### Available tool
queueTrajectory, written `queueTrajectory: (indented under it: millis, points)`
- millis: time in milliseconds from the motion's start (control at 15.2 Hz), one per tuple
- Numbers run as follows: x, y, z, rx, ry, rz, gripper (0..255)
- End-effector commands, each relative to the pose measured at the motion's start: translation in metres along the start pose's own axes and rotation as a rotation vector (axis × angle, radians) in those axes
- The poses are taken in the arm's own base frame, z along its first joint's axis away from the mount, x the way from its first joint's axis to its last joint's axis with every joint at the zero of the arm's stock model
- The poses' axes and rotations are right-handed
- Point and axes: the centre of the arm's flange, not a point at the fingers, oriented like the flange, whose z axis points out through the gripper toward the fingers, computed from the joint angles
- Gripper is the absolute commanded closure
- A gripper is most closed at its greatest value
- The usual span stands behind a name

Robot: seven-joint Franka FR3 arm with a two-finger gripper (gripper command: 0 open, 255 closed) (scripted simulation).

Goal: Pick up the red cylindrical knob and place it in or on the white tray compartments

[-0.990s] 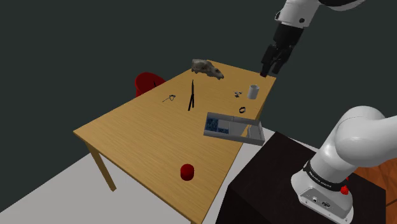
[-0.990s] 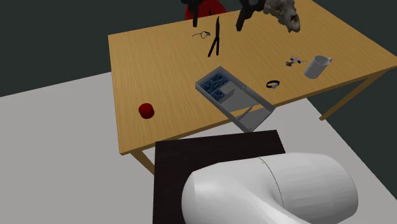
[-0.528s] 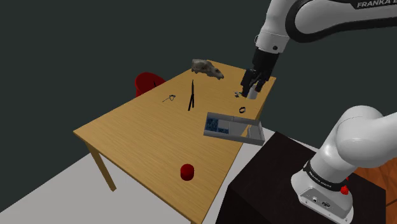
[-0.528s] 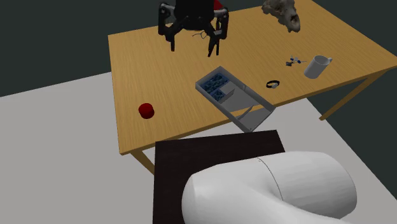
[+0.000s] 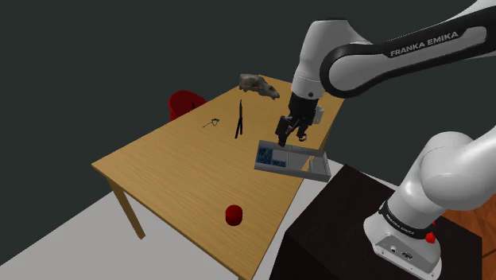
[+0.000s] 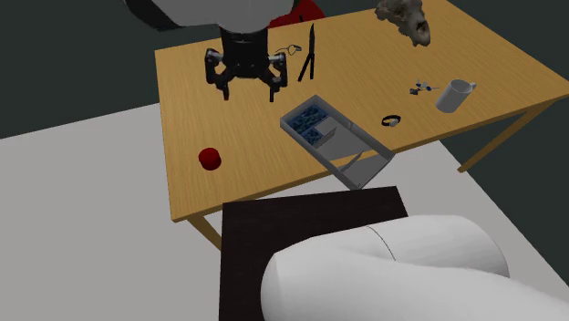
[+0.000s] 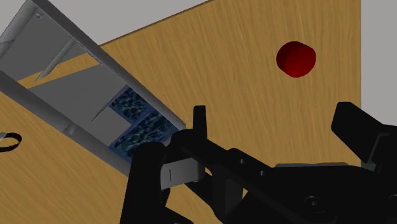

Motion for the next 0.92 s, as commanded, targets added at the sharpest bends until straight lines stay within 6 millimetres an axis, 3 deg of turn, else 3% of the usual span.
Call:
queueTrajectory:
  millis: [0, 858]
  points:
    - [0.004, -0.014, 0.024, -0.005, -0.001, 0.002, 0]
    - [0.036, -0.101, 0.172, -0.041, -0.017, 0.012, 0]
